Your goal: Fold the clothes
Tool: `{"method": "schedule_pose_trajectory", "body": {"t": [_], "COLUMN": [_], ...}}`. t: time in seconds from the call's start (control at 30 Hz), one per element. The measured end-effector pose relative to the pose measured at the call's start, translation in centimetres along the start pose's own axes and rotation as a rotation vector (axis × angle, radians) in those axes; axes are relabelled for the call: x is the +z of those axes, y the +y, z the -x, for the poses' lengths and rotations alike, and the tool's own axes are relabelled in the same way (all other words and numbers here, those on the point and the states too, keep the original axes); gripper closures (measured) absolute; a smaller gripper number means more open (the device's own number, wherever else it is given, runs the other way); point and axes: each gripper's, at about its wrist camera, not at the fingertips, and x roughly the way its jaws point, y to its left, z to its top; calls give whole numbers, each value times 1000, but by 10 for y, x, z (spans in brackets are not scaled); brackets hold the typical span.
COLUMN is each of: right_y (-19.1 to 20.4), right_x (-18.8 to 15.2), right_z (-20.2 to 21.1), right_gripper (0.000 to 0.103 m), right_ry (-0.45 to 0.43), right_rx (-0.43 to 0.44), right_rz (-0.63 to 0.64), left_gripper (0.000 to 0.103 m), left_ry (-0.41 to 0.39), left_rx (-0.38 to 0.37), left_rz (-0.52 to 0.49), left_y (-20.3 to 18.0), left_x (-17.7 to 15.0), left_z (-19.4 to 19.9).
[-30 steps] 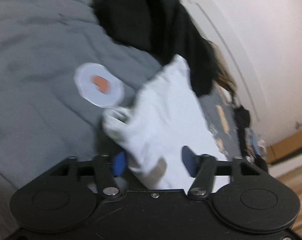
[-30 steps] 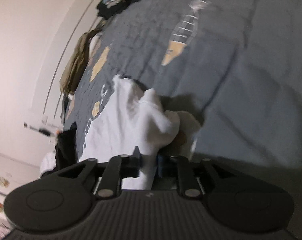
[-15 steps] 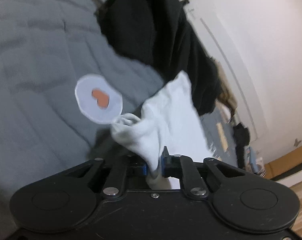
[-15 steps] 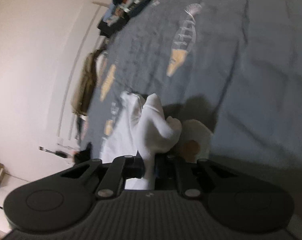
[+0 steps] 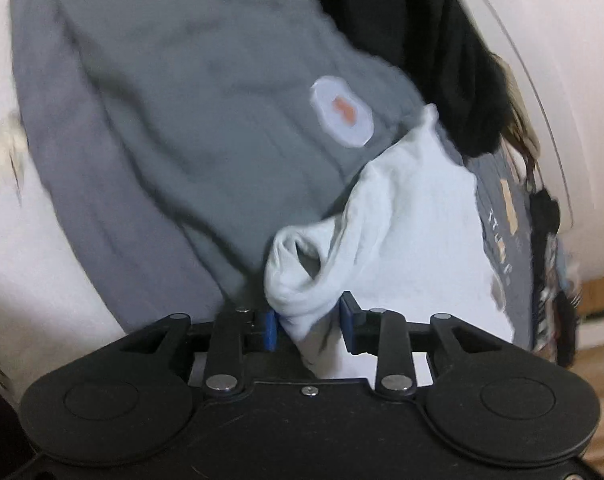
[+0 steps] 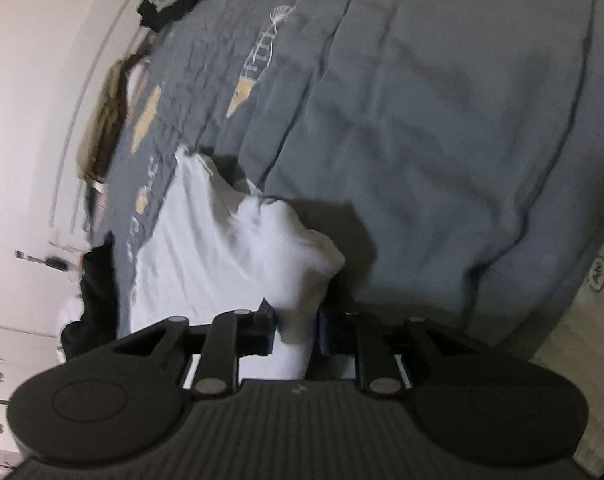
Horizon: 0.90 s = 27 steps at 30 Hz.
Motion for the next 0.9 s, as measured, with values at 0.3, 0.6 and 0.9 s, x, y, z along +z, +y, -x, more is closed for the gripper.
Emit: {"method": "schedule_pose_trajectory", "body": {"t": [0.3, 0.6, 0.9], "right_y": [17, 48, 59], "right_x": [5, 8, 11], "right_z": [33, 63, 23], "right_gripper": [78, 71, 69], "right_ry": [-72, -259, -258], "right_rx": [0, -34, -136], "right_rz": [165, 498, 617], "left_gripper": [70, 51, 49], "left_ry": [-132, -214, -202], "left_rx": [29, -80, -130], "left_rz": [-107, -281, -391], "left_y": [-12, -46, -75], "left_x": [3, -11, -33], "left_z": [23, 34, 22]}}
